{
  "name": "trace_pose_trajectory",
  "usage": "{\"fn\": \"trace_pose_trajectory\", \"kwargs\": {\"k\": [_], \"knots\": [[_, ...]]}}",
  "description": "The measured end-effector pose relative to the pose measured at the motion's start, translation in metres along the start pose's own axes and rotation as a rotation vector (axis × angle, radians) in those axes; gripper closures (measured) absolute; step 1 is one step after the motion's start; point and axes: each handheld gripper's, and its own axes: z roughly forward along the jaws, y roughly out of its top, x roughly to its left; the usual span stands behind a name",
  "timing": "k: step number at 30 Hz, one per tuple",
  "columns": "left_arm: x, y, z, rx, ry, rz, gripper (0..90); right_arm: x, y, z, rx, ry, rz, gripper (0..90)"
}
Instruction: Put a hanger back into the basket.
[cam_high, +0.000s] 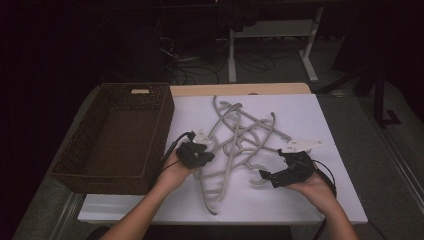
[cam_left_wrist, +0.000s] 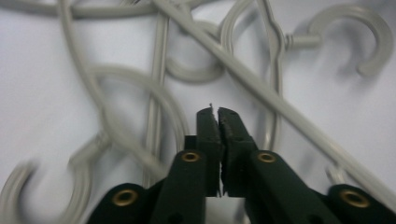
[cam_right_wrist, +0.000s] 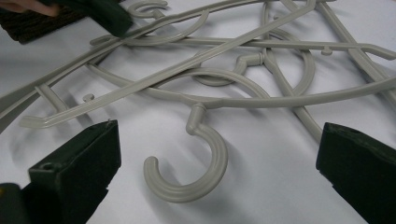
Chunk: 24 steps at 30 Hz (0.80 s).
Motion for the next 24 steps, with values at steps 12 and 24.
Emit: {"fn": "trace_pose_trajectory", "kwargs": {"k": [12,24], "knots": [[-0.031,-0.058,-0.017,0.125,-0.049,0.001,90.0,-0.001,-0.001,0.001,0.007,0.0,0.002,0.0],[-0.055,-0.038,0.005,0.093,-0.144,0.043,90.0,-0.002,-0.002,0.0,0.001,-0.004,0.009,0.0]]}}
